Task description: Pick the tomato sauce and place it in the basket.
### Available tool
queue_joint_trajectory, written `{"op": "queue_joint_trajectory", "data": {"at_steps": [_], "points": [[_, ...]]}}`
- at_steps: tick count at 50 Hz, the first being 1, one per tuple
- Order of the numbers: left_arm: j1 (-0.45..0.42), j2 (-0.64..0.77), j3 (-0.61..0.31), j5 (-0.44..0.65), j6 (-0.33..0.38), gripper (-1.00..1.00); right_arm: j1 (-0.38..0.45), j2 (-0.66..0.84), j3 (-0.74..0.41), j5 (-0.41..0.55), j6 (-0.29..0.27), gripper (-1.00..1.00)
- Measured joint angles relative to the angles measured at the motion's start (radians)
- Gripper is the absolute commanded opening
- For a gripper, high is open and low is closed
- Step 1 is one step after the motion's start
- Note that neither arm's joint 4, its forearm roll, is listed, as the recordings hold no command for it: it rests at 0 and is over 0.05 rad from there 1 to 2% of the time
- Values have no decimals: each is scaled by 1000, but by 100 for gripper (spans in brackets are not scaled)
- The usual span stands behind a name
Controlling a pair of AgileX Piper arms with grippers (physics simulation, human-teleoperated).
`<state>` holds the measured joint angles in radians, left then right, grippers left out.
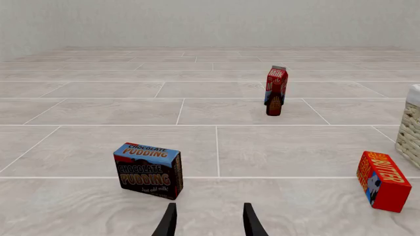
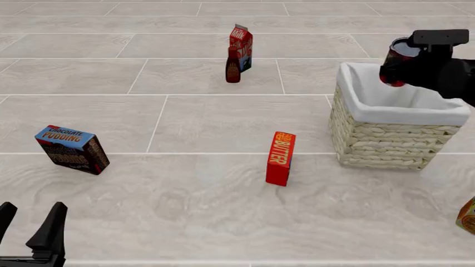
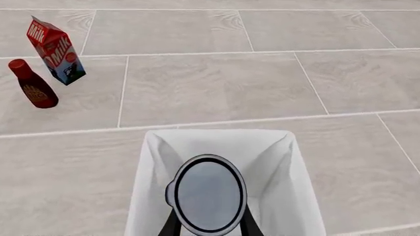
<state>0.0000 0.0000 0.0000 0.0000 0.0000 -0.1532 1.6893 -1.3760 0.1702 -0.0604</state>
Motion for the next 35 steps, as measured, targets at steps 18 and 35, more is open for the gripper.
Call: {"op": "queue_joint_trajectory", "data": {"at_steps": [18, 35], "points": [[0, 0, 0, 0, 0, 100, -5, 17, 8, -15, 3, -100], [0, 0, 0, 0, 0, 100, -7, 24, 22, -24, 5, -100]]}}
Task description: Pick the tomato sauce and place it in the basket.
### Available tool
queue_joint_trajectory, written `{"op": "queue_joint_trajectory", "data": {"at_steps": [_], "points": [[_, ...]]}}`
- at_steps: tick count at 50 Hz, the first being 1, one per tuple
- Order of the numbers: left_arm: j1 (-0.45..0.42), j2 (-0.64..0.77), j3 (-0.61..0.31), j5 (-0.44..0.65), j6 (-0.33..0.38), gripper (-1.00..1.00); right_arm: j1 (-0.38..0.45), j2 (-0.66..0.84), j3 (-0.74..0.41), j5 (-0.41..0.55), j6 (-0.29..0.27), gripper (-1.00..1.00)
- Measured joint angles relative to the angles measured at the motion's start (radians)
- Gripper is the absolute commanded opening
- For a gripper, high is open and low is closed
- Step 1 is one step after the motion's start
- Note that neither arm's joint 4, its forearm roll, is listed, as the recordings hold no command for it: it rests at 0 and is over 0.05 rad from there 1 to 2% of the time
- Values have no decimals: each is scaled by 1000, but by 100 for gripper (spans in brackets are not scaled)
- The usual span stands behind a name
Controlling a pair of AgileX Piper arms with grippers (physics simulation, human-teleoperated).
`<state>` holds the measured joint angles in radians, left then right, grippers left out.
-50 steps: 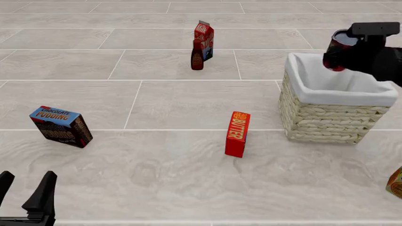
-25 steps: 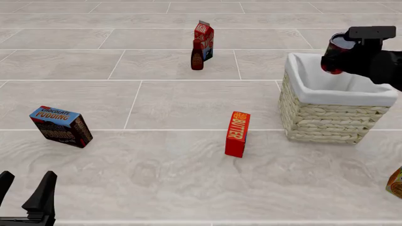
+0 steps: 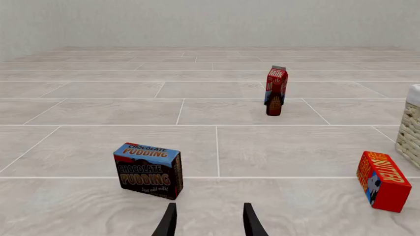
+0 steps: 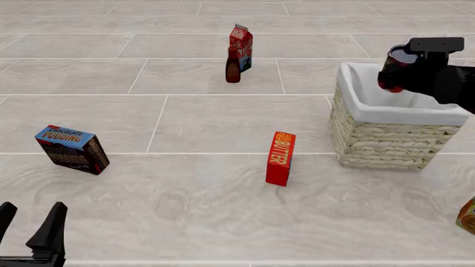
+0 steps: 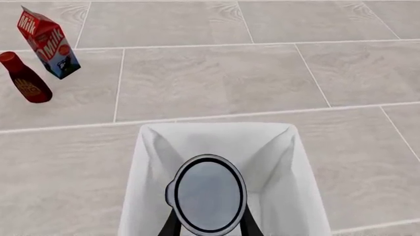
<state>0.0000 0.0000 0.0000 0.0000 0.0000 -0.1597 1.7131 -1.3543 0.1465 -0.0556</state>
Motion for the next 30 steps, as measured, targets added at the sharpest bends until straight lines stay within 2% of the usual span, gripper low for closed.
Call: {"op": "queue_joint_trajectory", "data": {"at_steps": [14, 15, 30], "points": [[0, 0, 0, 0, 0, 100, 6, 0, 4, 2, -1, -100], [0, 0, 0, 0, 0, 100, 6, 0, 4, 3, -1, 100], [0, 0, 0, 0, 0, 100, 18, 6, -5, 14, 5, 100]]}}
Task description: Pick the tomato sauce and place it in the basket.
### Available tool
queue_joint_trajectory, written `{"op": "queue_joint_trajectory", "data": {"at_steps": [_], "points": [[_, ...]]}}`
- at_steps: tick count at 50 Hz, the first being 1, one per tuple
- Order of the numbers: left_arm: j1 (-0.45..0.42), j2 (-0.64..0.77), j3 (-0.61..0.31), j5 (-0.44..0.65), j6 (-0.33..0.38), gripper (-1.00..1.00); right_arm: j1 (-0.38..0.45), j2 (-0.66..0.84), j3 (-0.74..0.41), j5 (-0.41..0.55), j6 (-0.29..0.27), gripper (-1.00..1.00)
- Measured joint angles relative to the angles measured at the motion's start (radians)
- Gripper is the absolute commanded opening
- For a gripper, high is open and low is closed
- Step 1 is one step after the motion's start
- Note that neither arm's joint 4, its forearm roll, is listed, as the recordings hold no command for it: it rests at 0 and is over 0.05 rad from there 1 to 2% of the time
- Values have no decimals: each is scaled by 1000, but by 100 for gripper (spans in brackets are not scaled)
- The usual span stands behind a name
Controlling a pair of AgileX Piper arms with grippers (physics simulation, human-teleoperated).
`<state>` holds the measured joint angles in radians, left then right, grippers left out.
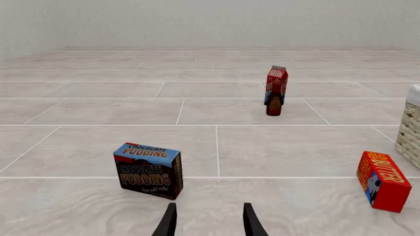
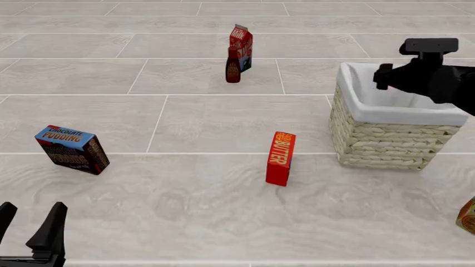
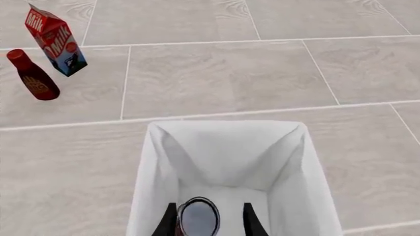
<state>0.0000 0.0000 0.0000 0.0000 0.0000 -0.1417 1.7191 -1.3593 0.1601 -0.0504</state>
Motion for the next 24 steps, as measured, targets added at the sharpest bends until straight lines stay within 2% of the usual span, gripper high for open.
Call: {"op": "queue_joint_trajectory", "data": {"at_steps": [24], "points": [[0, 0, 0, 0, 0, 100, 5, 11, -18, 7, -5, 100]]}}
